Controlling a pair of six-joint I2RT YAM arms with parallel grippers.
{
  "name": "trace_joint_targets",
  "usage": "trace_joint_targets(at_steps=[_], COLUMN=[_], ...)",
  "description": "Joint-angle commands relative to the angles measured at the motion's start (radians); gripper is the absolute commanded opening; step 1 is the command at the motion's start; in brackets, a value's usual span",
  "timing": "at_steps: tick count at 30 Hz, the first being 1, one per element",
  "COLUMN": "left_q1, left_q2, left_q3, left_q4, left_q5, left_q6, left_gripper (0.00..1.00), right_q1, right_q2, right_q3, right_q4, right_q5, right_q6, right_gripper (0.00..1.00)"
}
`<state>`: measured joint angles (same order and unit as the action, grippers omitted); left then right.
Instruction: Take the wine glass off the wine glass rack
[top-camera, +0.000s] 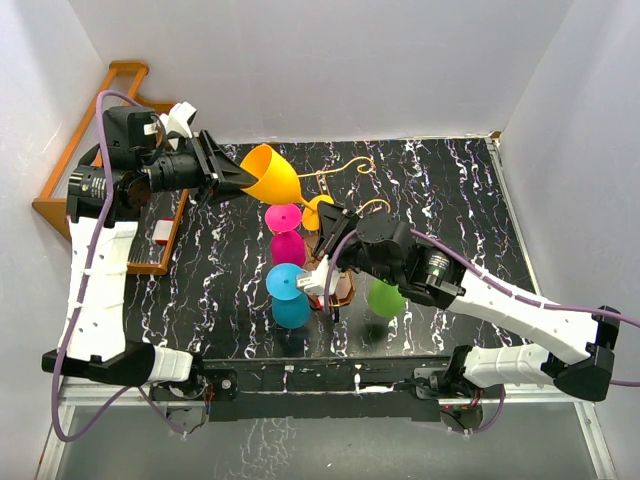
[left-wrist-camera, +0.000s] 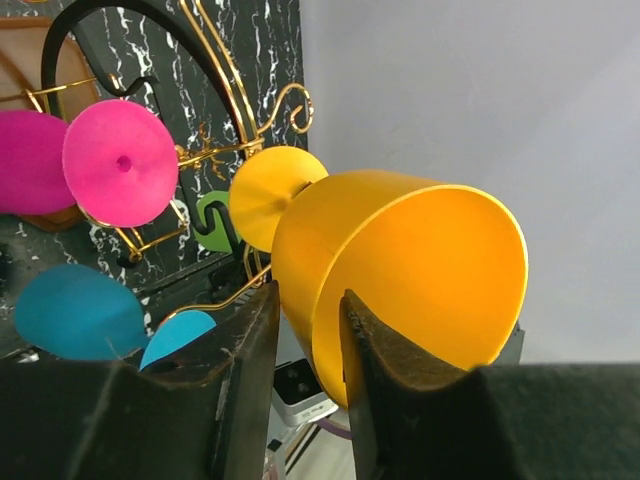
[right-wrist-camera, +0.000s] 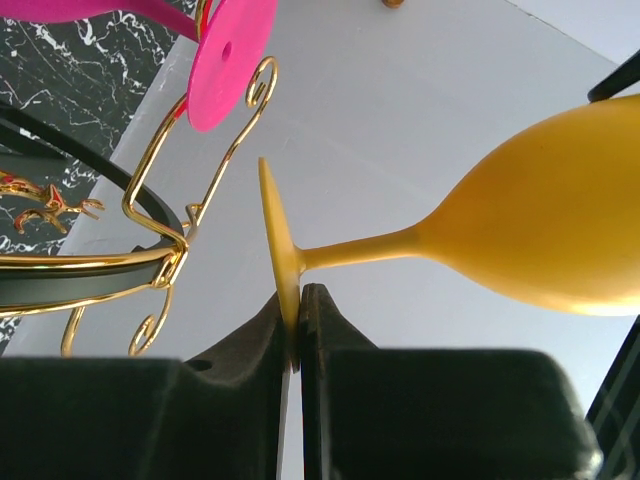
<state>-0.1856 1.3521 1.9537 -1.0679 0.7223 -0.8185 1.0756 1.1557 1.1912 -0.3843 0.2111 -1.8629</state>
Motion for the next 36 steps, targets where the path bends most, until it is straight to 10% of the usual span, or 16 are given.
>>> trace_joint_targets(at_steps=[1, 5, 10, 18, 27, 32, 36], left_q1=[-0.002, -0.002, -0.002, -0.002, -0.003, -0.002, 0.007], left_q2=[0.009, 0.033, 0.021, 0.023, 0.092, 0.164, 0.258], left_q3=[0.011, 0.046, 0.1, 0.246, 0.246, 0.231, 0.264], left_q4=[-0.065, -0.108, -0.054, 0.154, 0.262, 0.283, 0.215], left_q5=[0.018, -0.009, -0.068, -0.242, -0.617, -0.782, -0.886], left_q6=[0.062, 0.093, 0.04, -0.08, 0.05, 0.157, 0.231], left_gripper=[0.24, 0.0, 0.0, 0.0, 0.0, 0.0, 0.0], right_q1=[0.01, 0.012, 0.012, 0.012, 0.012, -0.022, -0.22], right_q2=[-0.007, -0.009, -0.047, -0.159, -0.04, 0.132, 0.247], right_q3=[0.065, 0.065, 0.025, -0.076, 0.135, 0.382, 0.722], right_q4=[0.089, 0.1, 0.125, 0.147, 0.467, 0.212, -0.335], right_q5=[-0.003, 0.001, 0.026, 0.13, 0.66, 0.895, 0.66], right_q6=[-0.016, -0.003, 0.05, 0.19, 0.827, 1.183, 1.722], right_gripper=[0.08, 0.1, 0.33, 0.43, 0.47, 0.43, 0.38])
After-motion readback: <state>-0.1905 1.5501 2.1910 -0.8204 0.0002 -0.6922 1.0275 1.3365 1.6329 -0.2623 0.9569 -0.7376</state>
